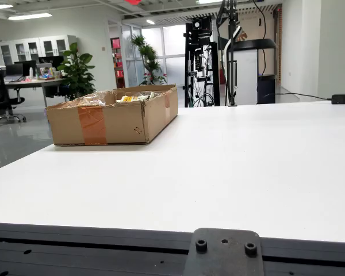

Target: Grasp a snack and put it in the bin.

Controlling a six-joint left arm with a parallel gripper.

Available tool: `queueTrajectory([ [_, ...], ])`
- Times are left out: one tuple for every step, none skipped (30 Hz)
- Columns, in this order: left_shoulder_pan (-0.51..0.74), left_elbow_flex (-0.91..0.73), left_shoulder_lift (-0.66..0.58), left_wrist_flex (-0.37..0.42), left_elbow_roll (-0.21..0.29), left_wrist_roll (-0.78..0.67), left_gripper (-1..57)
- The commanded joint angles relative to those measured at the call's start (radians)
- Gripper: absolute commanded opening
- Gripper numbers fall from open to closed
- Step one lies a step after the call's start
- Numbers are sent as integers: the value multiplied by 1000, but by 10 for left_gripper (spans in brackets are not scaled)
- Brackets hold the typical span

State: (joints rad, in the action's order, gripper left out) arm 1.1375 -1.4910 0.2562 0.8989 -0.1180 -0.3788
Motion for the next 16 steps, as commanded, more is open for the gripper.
queueTrajectory([
  [-1,0,0,0,0,0,4],
  [-1,0,0,0,0,0,4],
  [0,0,0,0,0,0,4],
  [1,0,0,0,0,0,4],
  [1,0,0,0,0,0,4],
  [2,0,0,0,0,0,4],
  [3,0,0,0,0,0,4],
  [4,0,0,0,0,0,4],
  [5,0,0,0,0,0,4],
  [6,0,0,0,0,0,4],
  [7,0,0,0,0,0,4],
  [8,0,0,0,0,0,4],
  [8,0,0,0,0,0,4],
  [9,0,0,0,0,0,4],
  [9,0,0,0,0,0,4],
  [10,0,0,0,0,0,4],
])
